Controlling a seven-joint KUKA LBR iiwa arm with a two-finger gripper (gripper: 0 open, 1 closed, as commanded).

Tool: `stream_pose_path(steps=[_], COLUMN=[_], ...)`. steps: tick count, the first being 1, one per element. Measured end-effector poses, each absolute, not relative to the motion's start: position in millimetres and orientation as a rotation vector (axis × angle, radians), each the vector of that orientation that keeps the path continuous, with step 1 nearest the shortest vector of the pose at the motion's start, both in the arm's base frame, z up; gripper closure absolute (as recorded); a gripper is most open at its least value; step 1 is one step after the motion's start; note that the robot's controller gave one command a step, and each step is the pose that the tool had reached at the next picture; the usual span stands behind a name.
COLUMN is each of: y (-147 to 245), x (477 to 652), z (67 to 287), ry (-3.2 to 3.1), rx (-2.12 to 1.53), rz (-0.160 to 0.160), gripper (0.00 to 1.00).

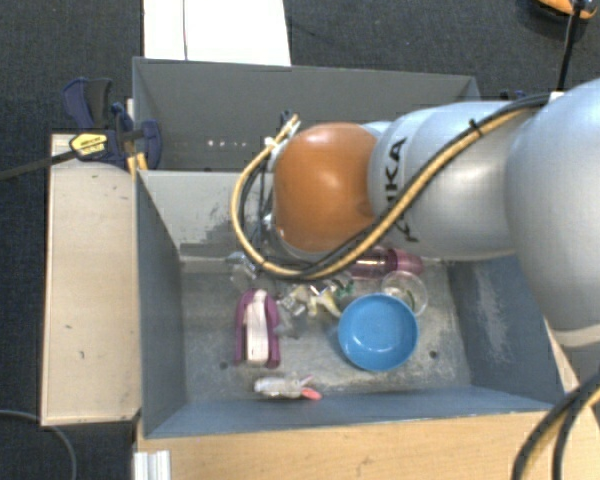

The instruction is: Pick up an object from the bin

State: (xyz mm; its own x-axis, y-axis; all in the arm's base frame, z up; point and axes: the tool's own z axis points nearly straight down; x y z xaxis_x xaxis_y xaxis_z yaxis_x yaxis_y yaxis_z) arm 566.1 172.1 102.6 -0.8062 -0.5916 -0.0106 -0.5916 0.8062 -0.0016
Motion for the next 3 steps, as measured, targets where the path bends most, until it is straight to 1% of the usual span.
stream_pose_path(steps=[2,3], y=[176,180], x=[571.7,570.5], z=[80,77], ry=[2.808,2.567], rx=[-1.374,-1.774], rz=[0.001,-0.005], gripper=[0.0,0.0])
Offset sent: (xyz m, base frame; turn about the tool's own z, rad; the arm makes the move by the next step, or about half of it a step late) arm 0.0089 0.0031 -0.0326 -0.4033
